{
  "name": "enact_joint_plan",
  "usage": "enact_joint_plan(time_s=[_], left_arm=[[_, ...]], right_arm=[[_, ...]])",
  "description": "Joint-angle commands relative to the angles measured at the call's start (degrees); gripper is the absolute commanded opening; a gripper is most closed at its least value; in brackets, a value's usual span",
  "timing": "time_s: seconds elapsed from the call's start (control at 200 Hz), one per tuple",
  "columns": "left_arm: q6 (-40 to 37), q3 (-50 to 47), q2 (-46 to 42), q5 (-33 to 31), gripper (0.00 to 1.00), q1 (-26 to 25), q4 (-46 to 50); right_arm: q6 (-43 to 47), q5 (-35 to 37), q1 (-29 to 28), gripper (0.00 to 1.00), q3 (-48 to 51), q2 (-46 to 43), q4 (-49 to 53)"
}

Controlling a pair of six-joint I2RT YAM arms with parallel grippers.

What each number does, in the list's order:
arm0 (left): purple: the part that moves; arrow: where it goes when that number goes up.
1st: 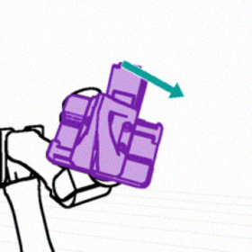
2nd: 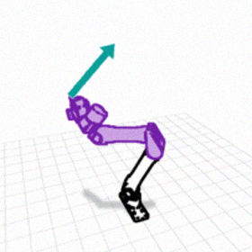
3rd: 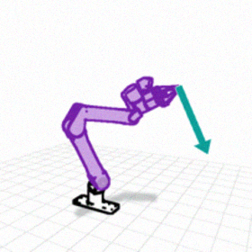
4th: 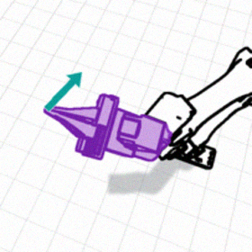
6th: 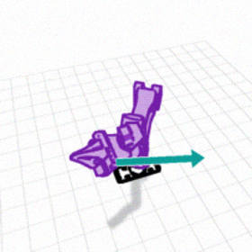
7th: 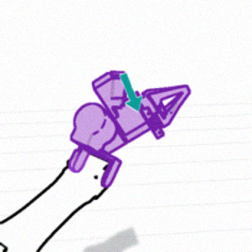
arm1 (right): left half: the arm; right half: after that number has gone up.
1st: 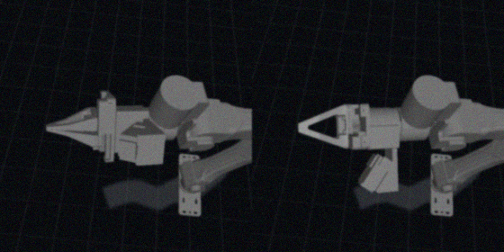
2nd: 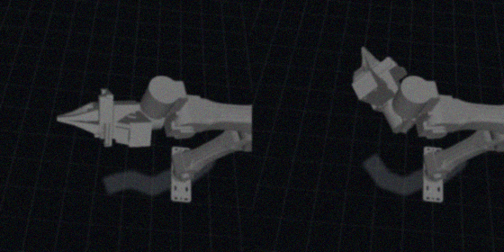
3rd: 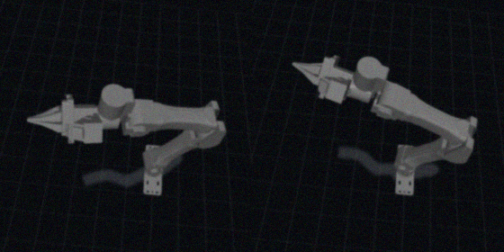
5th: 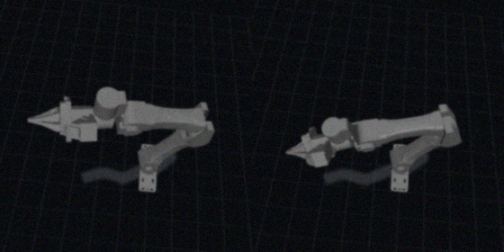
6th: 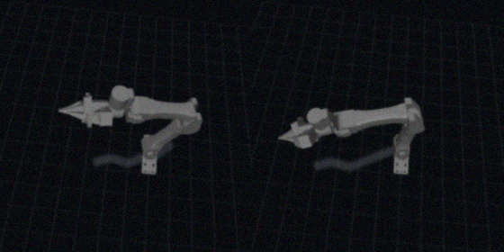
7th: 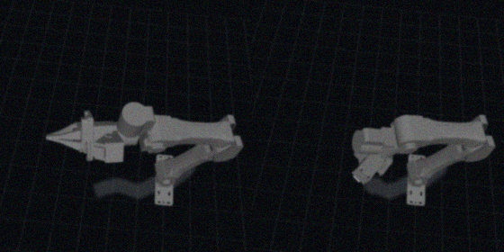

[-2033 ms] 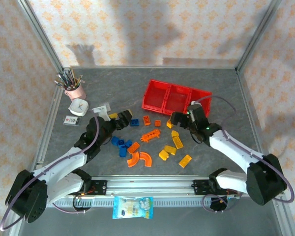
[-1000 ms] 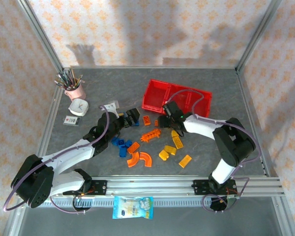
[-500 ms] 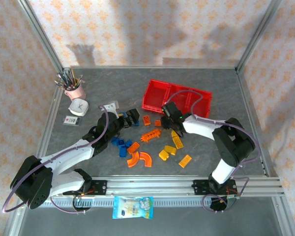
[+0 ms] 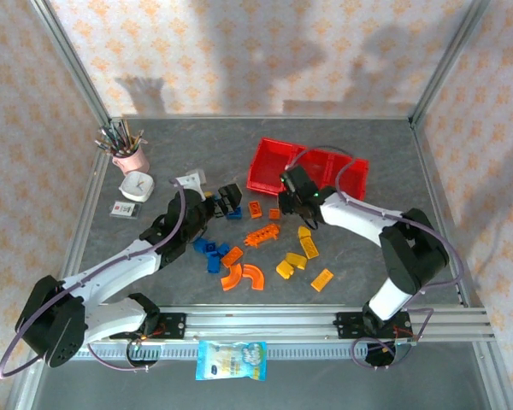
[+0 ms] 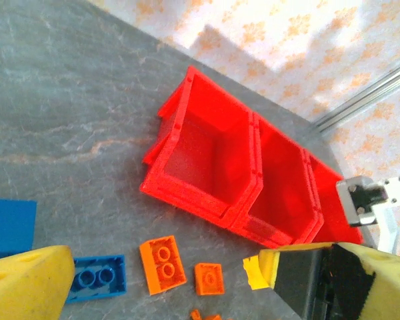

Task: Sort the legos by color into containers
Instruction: Pick up the lego from the center of the table, then place the lego in the container.

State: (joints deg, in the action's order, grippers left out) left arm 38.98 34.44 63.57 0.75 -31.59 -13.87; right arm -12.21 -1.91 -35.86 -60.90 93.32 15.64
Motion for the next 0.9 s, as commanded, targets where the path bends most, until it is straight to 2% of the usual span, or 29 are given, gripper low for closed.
enact_joint_plan(time_s=[0.0, 0.33, 0.716, 0.896], left_arm=[[-2.67, 2.47, -1.69, -1.56, 0.99, 1.47, 2.53], [-3.49, 5.67, 1.02, 5.02, 0.99, 9.98, 2.62], [-5.06, 10.49, 7.88, 5.53, 0.99, 11.95, 2.35], [-6.51, 11.33, 9.35, 5.75, 0.99, 12.21, 1.92]], right_arm=[[-1.95, 1.28, -0.09, 0.24, -4.99, -1.66, 1.14], [-6.86, 7.52, 0.59, 0.25, -23.86, 14.26, -0.24], [-10.81, 14.32, 3.41, 0.26, -38.78, 29.17, 0.08], [-11.57, 13.52, 4.82, 0.28, -42.64, 33.07, 0.45]])
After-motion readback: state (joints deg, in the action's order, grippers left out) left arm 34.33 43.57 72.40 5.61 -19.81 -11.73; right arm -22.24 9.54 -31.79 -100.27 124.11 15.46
